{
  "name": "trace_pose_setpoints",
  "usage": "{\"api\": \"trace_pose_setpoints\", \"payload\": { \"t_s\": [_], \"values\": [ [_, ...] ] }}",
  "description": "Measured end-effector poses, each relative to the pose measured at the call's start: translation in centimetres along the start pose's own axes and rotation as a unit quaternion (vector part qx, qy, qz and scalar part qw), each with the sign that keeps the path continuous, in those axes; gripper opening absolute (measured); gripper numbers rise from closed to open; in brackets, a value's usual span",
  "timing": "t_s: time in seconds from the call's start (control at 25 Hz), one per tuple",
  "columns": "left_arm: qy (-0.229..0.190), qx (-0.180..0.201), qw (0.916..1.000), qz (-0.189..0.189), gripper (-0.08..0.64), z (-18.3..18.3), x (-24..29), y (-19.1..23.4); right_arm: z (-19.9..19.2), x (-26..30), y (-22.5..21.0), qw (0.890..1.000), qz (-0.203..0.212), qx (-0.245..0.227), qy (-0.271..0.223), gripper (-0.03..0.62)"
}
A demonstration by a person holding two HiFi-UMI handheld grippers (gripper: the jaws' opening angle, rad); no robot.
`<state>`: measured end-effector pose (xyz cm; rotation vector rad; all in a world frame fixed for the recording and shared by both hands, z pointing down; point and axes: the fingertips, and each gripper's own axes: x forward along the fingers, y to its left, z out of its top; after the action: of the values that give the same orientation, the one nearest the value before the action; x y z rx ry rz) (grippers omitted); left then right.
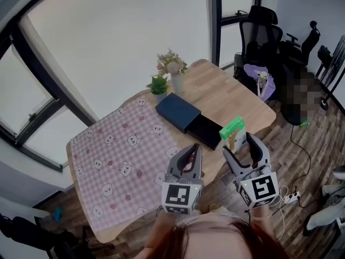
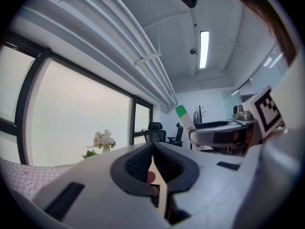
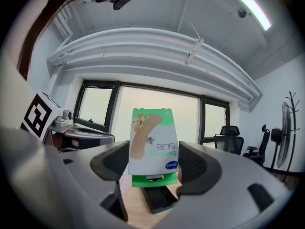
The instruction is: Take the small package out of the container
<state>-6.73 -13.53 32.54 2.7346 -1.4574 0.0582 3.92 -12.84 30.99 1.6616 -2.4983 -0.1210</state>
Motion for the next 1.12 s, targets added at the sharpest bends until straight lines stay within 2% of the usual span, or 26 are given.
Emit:
{"api": "trace_pose_setpoints", "payload": {
  "t_s": [0.8, 1.12],
  "values": [
    [0.04, 0.015, 0.9988, 0.022, 0.017, -0.8, 1.8, -4.8, -3.2, -2.2, -4.7, 0.997, 0.016, 0.08, -0.016, 0.319],
    [0.042, 0.023, 0.9983, 0.034, 0.017, -0.5, 1.8, -5.3, -3.1, -2.2, -5.0, 0.995, 0.035, 0.086, -0.029, 0.319]
  ]
}}
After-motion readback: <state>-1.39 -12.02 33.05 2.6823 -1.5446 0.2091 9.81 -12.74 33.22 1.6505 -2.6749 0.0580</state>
